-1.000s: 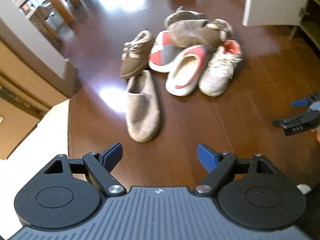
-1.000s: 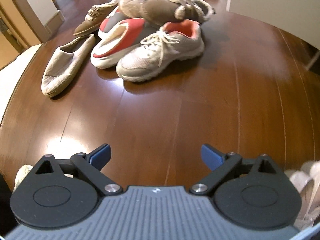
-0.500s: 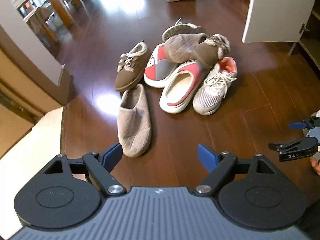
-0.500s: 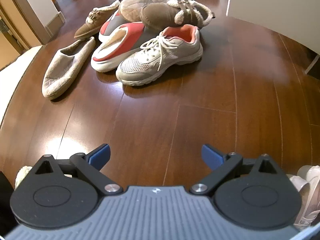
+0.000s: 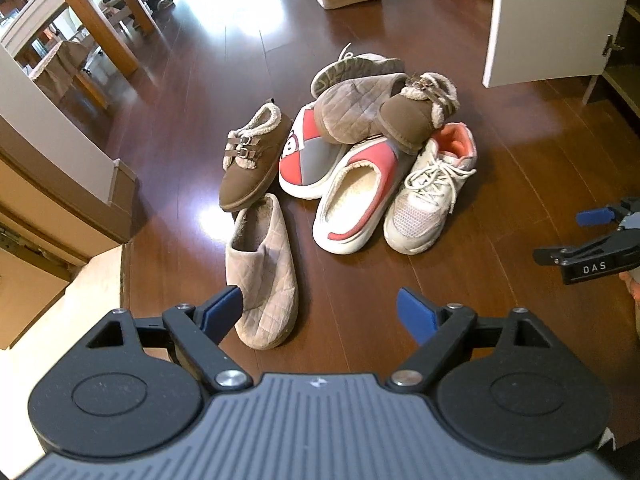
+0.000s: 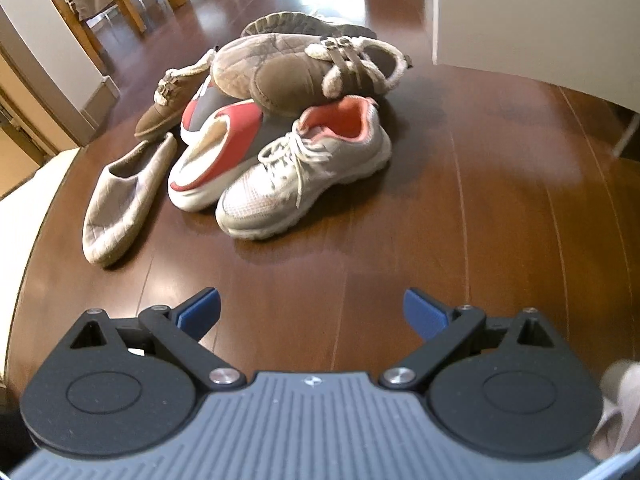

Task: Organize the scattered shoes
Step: 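Grasp a brown fleece-lined buckle shoe by its heel with the right gripper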

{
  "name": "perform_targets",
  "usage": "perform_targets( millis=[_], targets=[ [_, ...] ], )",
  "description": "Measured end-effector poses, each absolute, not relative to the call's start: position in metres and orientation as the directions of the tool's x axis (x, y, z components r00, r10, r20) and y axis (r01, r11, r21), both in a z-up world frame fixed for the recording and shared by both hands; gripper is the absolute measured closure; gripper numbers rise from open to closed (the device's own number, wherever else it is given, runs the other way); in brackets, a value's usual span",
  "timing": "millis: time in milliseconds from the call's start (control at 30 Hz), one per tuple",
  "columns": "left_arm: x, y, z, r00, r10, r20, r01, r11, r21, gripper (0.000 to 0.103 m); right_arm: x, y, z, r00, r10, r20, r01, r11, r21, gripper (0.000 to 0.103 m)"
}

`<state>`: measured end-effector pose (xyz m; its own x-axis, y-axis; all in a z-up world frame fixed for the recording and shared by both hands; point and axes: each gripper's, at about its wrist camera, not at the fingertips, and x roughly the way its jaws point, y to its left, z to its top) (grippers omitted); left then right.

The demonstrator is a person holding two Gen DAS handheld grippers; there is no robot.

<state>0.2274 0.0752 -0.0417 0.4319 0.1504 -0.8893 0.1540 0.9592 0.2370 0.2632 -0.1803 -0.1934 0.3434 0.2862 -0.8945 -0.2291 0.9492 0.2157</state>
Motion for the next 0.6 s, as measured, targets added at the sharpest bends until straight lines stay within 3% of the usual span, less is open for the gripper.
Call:
perform_targets(
  millis=[167, 333, 433, 467, 533, 600],
  targets=[
    [0.247, 0.101, -0.073, 0.395, 0.143, -0.908, 0.081, 0.979, 0.189, 0.014, 0.289, -0.158, -0.206, 0.296, 0.305, -0.905, -0.266, 0.936, 0.229, 0.006],
    [0.258, 0.133, -0.109, 0.379, 0.148, -0.913, 0.011, 0.986, 0.165, 0.014, 0.362, -0.088, -0.205, 0.224, 0.440, -0.870, -0.312, 0.878, 0.363, 0.015],
    [0.265, 0.164, -0.127, 0.385, 0.178, -0.906, -0.052, 0.984, 0.171, 0.014, 0.423, -0.022, -0.199, 0.236, 0.481, -0.844, -0.354, 0.852, 0.386, 0.038],
    [0.267, 0.174, -0.131, 0.389, 0.190, -0.901, -0.069, 0.982, 0.177, 0.014, 0.437, -0.007, -0.199, 0.241, 0.485, -0.841, -0.358, 0.850, 0.388, 0.052],
    [0.269, 0.197, -0.138, 0.397, 0.210, -0.893, -0.107, 0.977, 0.182, 0.014, 0.490, 0.043, -0.203, 0.238, 0.483, -0.843, -0.317, 0.859, 0.402, 0.060],
    [0.270, 0.221, -0.146, 0.388, 0.229, -0.893, -0.144, 0.972, 0.187, 0.014, 0.526, 0.068, -0.211, 0.243, 0.465, -0.851, -0.235, 0.879, 0.414, 0.059]
  ],
)
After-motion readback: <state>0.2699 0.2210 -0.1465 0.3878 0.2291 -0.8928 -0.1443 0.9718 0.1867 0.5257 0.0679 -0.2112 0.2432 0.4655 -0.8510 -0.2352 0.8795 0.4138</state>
